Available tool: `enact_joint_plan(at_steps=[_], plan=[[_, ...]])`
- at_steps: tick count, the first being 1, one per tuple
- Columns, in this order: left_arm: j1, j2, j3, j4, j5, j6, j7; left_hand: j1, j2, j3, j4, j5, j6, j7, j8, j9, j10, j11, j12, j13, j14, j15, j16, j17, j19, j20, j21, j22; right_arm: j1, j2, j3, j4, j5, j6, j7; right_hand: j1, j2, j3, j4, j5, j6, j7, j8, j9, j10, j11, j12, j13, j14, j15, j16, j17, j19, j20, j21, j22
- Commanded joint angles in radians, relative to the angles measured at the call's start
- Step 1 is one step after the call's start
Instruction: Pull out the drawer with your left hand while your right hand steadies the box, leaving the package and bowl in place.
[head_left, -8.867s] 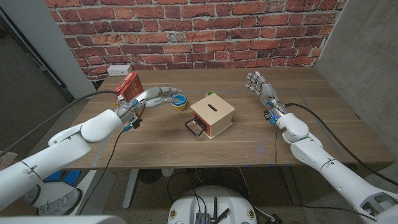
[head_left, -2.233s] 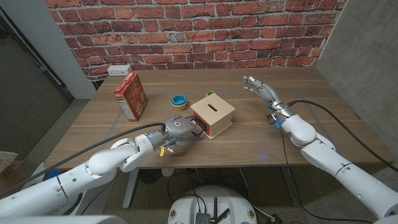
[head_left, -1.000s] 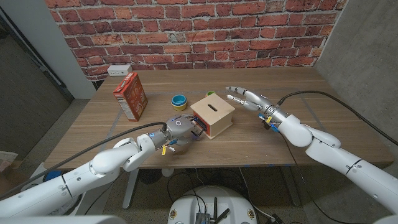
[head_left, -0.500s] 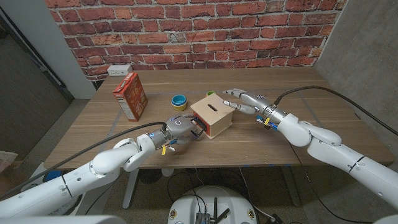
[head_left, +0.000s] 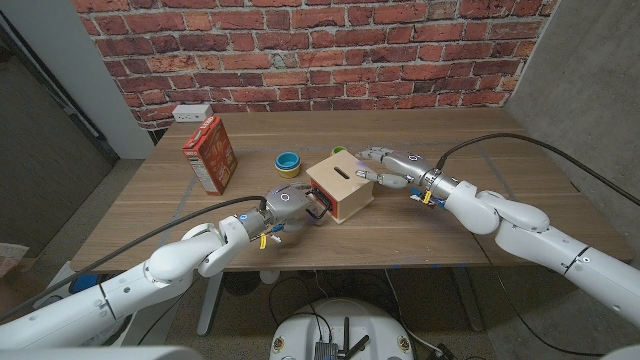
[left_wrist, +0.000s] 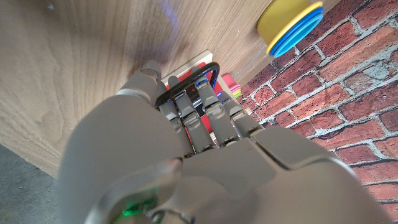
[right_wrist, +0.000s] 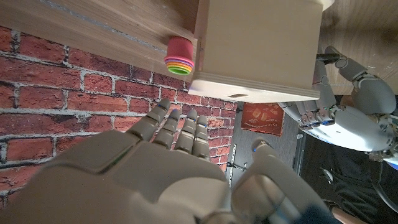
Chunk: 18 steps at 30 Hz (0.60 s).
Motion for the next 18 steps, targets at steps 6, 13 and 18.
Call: enact_joint_plan(at_steps=[6,13,18], plan=[[-0.018,-0.002,0.006,0.015,0.003,-0.013,0.015,0.018,-0.004,0.004,-0.002,0.001,-0.015,-0.005,-0.006,0.002,-0.003,0.001,-0.002,0.005,0.018,-0.133,0.000,0.002,0.011,-0.161,0.004,0.003,0.020,-0.022,-0.028,-0.019,-0.082,-0.018,0.029,-0.010,0.024,0.010,-0.002,-0.001,0.008,-0.012,0.002,0.003,0.010,-0.007,0.000,0.000,0.018,-0.059,0.007,-0.001,0.002,-0.038,0.011,0.002],[-0.026,-0.009,0.013,0.023,0.014,-0.016,0.030,0.038,-0.001,0.008,-0.005,0.001,-0.011,-0.013,-0.006,0.002,0.005,0.001,0.001,0.006,0.034,-0.134,0.004,0.005,0.015,-0.162,0.004,0.003,0.024,-0.026,-0.032,-0.020,-0.095,-0.018,0.031,-0.011,0.025,0.011,-0.001,-0.001,0.009,-0.010,0.002,0.004,0.011,-0.005,0.000,0.000,0.017,-0.058,0.006,-0.002,0.003,-0.038,0.012,0.002],[-0.026,-0.011,0.014,0.026,0.013,-0.020,0.044,0.063,0.004,0.011,-0.004,0.000,0.000,-0.004,-0.003,0.003,0.029,0.002,0.006,0.007,0.064,-0.135,0.011,0.007,0.023,-0.161,0.004,0.004,0.023,-0.030,-0.032,-0.024,-0.101,-0.019,0.032,-0.012,0.025,0.012,-0.001,-0.002,0.009,-0.010,0.001,0.004,0.010,-0.005,-0.001,0.000,0.018,-0.057,0.006,-0.003,0.005,-0.039,0.013,0.002]])
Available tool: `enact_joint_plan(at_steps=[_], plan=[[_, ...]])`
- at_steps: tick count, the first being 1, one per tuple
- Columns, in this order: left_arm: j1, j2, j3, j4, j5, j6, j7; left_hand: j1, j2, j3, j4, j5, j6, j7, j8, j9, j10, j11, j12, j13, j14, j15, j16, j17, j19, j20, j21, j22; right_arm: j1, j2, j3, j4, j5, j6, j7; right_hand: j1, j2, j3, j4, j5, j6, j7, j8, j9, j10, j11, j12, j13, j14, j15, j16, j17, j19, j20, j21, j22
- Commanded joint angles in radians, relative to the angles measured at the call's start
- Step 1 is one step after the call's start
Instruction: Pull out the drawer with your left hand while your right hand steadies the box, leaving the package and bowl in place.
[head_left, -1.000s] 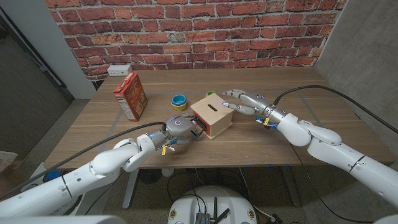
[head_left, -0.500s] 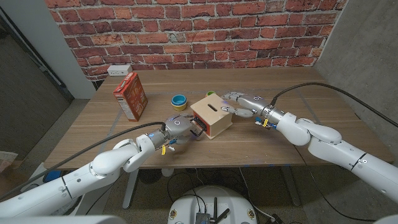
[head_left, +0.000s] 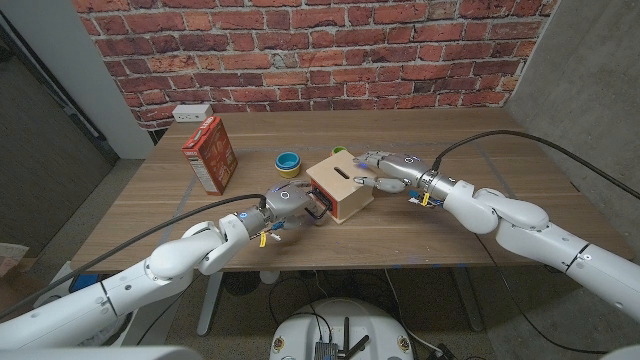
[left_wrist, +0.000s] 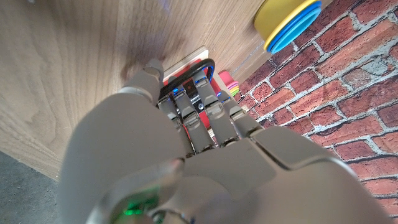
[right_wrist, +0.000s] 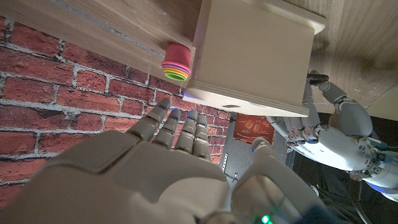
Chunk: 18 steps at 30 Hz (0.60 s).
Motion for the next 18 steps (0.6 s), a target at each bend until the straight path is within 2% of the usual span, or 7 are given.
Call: enact_joint_plan(at_steps=[1,4,8,18], plan=[[-0.012,-0.009,0.011,0.015,0.007,-0.009,0.025,0.030,0.007,0.009,0.000,0.000,0.014,0.005,0.006,0.003,0.030,0.001,0.007,0.002,0.037,-0.127,0.012,0.003,0.012,-0.163,0.004,0.004,0.005,-0.009,-0.007,-0.008,-0.034,-0.004,0.010,-0.006,0.020,0.009,0.003,-0.002,0.004,-0.005,0.001,0.003,0.006,-0.002,-0.001,0.000,0.008,-0.056,0.006,0.001,0.005,-0.039,0.006,0.002],[-0.012,-0.010,0.013,0.014,0.013,-0.005,0.026,0.042,0.010,0.010,-0.001,-0.001,0.027,0.020,0.009,0.003,0.044,0.001,0.008,0.002,0.052,-0.127,0.013,0.003,0.017,-0.163,0.004,0.004,0.005,-0.009,-0.007,-0.007,-0.033,-0.001,0.009,-0.006,0.021,0.010,0.003,-0.002,0.004,-0.005,0.002,0.003,0.006,-0.002,-0.001,0.000,0.008,-0.056,0.006,0.000,0.007,-0.040,0.006,0.002],[-0.013,-0.013,0.015,0.015,0.015,-0.004,0.029,0.055,0.008,0.011,-0.004,-0.002,0.041,0.025,0.011,0.002,0.053,0.000,0.008,0.002,0.056,-0.127,0.010,0.002,0.021,-0.164,0.005,0.004,0.005,-0.009,-0.008,-0.005,-0.036,0.001,0.007,-0.006,0.021,0.011,0.003,-0.002,0.005,-0.005,0.002,0.003,0.006,-0.002,-0.001,0.000,0.007,-0.055,0.006,-0.001,0.010,-0.041,0.008,0.002],[-0.015,-0.021,0.022,0.024,0.023,-0.004,0.052,0.095,0.004,0.007,-0.003,-0.004,0.083,0.016,0.018,0.003,0.096,-0.001,0.012,0.003,0.099,-0.129,0.020,0.006,0.033,-0.165,0.005,0.004,0.011,-0.011,-0.012,-0.001,-0.047,0.012,0.005,-0.007,0.021,0.012,0.003,-0.003,0.011,-0.006,0.003,0.004,0.006,-0.001,-0.002,0.000,0.007,-0.054,0.006,-0.002,0.012,-0.042,0.008,0.002]])
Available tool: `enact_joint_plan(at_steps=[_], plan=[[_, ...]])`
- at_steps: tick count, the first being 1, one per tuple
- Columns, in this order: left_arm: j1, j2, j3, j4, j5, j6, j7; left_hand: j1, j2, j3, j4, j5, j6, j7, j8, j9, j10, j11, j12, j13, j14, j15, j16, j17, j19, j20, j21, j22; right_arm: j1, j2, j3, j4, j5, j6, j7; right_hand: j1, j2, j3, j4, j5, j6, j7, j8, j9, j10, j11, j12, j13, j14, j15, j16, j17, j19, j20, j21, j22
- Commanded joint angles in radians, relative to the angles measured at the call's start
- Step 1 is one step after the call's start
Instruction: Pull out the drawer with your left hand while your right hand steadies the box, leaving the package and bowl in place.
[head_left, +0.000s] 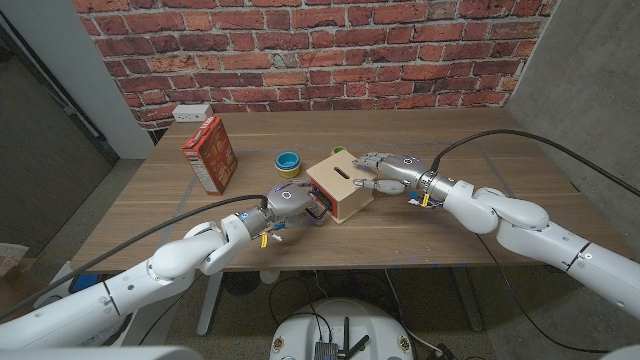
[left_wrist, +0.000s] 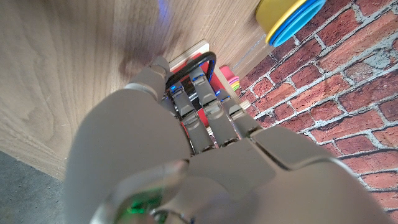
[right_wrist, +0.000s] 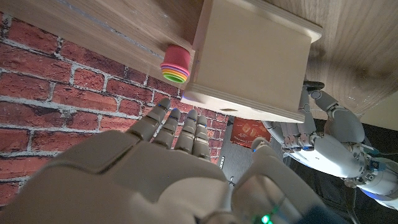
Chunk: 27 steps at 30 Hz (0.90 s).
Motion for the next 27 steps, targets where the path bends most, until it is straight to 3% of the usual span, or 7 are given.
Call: enact_joint_plan(at_steps=[1,13,27], plan=[[-0.004,-0.009,0.008,0.011,0.004,-0.001,0.025,0.024,0.005,0.003,0.002,-0.004,0.027,-0.004,0.011,0.003,0.028,0.000,0.005,0.003,0.028,-0.105,0.010,0.007,0.011,-0.163,0.005,0.004,0.005,-0.004,-0.006,0.003,-0.015,0.015,0.000,-0.006,0.022,0.009,-0.001,-0.003,0.007,-0.001,0.003,0.001,0.006,0.000,-0.002,0.000,0.007,-0.054,0.006,0.002,0.009,-0.038,0.003,0.002],[-0.002,-0.014,0.010,0.015,-0.004,0.002,0.041,0.061,0.029,-0.020,0.007,-0.007,0.096,0.001,0.021,0.006,0.118,-0.003,0.019,0.012,0.090,-0.107,0.019,0.011,0.024,-0.163,0.002,0.004,0.006,-0.011,-0.009,-0.003,-0.035,0.022,0.009,-0.009,0.022,0.007,-0.001,-0.005,0.011,-0.002,0.004,0.002,0.008,-0.003,-0.001,0.000,0.008,-0.058,0.009,0.004,0.012,-0.039,0.003,0.002],[0.000,-0.015,0.012,0.017,-0.012,0.004,0.046,0.071,0.044,-0.036,0.009,-0.008,0.122,0.000,0.021,0.006,0.146,0.001,0.023,0.016,0.116,-0.107,0.020,0.011,0.027,-0.164,0.002,0.004,-0.006,-0.020,-0.010,-0.034,-0.089,-0.011,0.012,-0.018,0.023,0.007,0.008,-0.006,0.036,0.002,0.010,0.002,0.032,-0.003,0.005,0.000,0.031,-0.061,0.018,0.003,0.026,-0.041,0.007,0.002]])
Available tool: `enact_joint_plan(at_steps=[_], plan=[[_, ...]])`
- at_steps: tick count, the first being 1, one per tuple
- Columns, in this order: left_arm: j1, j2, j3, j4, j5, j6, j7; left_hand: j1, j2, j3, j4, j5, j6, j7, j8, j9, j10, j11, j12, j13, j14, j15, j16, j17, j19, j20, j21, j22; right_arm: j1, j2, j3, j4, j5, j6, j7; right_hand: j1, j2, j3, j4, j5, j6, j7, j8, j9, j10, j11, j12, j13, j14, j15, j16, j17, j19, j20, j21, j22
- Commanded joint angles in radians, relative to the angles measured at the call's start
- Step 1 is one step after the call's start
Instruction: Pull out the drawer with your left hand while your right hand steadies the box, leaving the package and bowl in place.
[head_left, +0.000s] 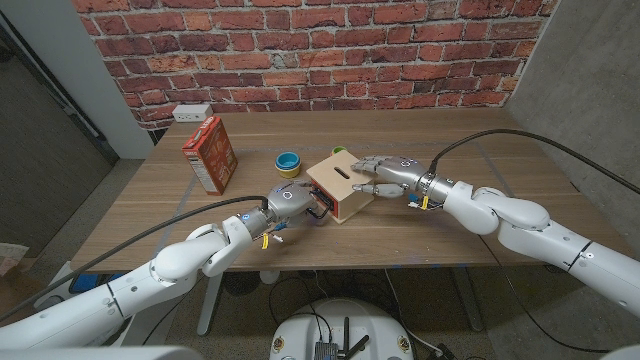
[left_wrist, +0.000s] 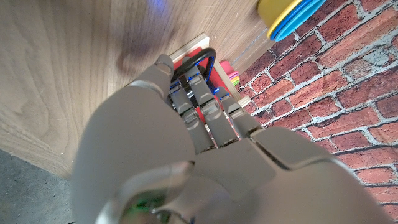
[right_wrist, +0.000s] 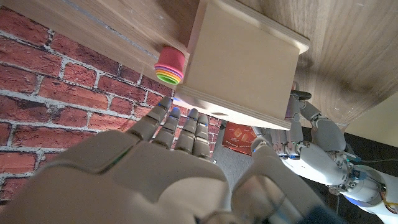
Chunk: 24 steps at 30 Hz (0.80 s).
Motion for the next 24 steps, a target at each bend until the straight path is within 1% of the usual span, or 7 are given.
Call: enact_joint_plan(at_steps=[1,13,24], plan=[[0.004,-0.002,0.001,0.001,-0.006,0.005,0.008,0.005,0.007,-0.009,0.001,-0.003,0.012,-0.001,0.005,0.001,0.013,0.003,0.005,0.002,0.026,-0.079,0.005,0.002,0.007,-0.163,0.002,0.003,-0.006,-0.007,-0.003,-0.020,-0.036,-0.020,0.005,-0.012,0.030,0.001,0.009,-0.006,0.014,0.003,0.007,0.002,0.013,0.003,0.005,0.000,0.013,-0.059,0.006,0.003,0.014,-0.043,0.007,0.002],[0.010,0.004,-0.002,-0.003,-0.009,0.007,0.012,0.009,0.010,-0.016,0.001,-0.003,0.016,-0.001,0.002,0.002,0.019,0.003,0.003,0.002,0.034,-0.079,0.004,0.001,0.009,-0.163,0.002,0.004,-0.008,-0.011,-0.004,-0.028,-0.045,-0.028,0.018,-0.018,0.029,0.000,0.015,-0.007,0.027,0.005,0.008,0.002,0.028,0.002,0.008,0.000,0.024,-0.061,0.010,0.002,0.020,-0.044,0.007,0.002],[0.019,0.011,-0.006,-0.013,-0.009,0.013,0.010,0.013,0.012,-0.023,0.000,-0.002,0.020,0.000,0.001,0.002,0.027,0.002,0.003,0.002,0.042,-0.079,0.002,0.001,0.011,-0.164,0.003,0.004,-0.010,-0.012,-0.005,-0.031,-0.051,-0.035,0.022,-0.020,0.030,0.000,0.018,-0.007,0.030,0.006,0.008,0.002,0.029,0.004,0.006,0.000,0.026,-0.061,0.009,0.002,0.020,-0.045,0.006,0.002]])
